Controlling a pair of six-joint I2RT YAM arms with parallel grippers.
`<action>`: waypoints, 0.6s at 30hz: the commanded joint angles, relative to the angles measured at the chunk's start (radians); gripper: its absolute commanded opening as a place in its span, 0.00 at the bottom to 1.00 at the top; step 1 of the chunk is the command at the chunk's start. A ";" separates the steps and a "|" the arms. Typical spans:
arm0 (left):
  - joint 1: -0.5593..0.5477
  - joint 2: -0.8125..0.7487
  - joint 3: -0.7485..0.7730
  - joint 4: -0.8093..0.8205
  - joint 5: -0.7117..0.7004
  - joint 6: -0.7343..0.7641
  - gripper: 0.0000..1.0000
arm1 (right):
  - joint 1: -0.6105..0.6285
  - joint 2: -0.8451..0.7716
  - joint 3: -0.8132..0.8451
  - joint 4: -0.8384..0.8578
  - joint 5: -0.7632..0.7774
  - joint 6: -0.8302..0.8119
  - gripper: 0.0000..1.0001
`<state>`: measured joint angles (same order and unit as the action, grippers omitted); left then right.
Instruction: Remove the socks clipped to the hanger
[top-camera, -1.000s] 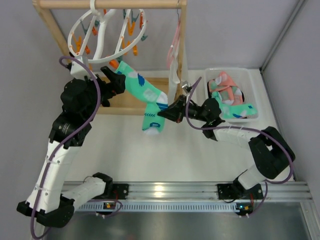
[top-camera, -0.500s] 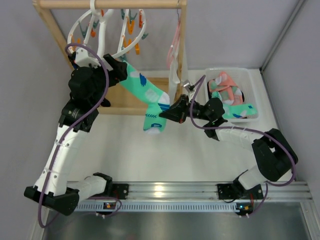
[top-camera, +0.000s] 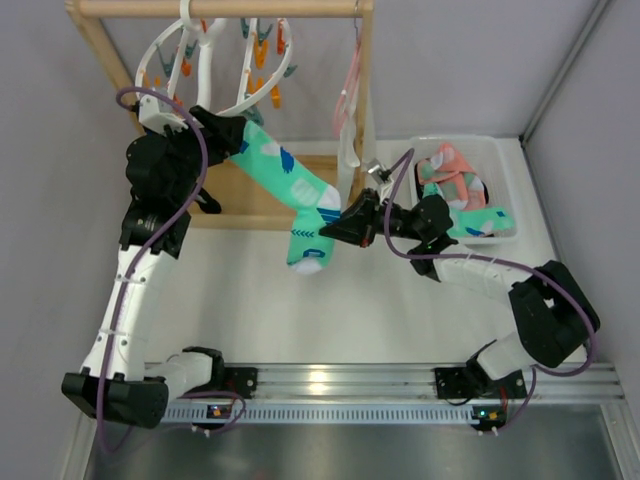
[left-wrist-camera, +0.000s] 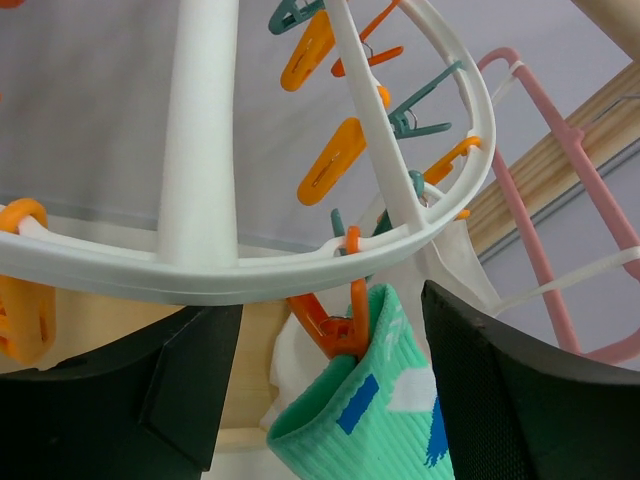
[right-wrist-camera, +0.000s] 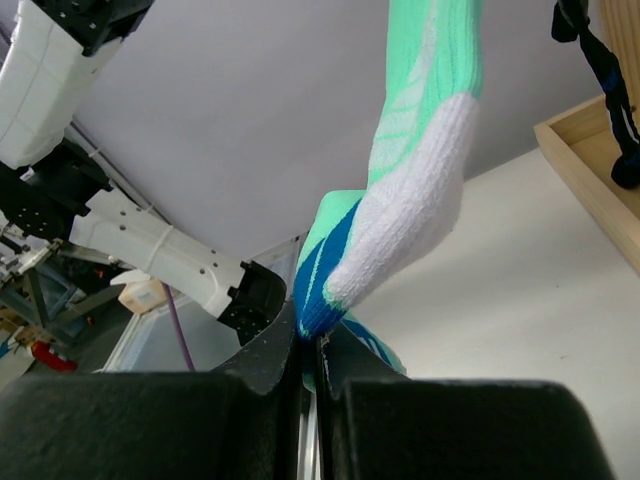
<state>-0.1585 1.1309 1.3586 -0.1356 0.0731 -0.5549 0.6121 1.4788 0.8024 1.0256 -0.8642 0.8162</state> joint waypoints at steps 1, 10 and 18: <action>0.030 -0.011 -0.041 0.132 0.103 -0.048 0.76 | 0.000 -0.057 0.058 0.062 -0.025 0.008 0.00; 0.034 -0.005 -0.093 0.266 0.163 -0.068 0.68 | 0.015 -0.048 0.084 0.062 -0.047 0.014 0.00; 0.037 0.007 -0.085 0.284 0.146 -0.063 0.61 | 0.025 -0.045 0.078 0.076 -0.050 0.015 0.00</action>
<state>-0.1287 1.1309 1.2667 0.0536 0.2123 -0.6125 0.6266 1.4612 0.8402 1.0256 -0.8978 0.8307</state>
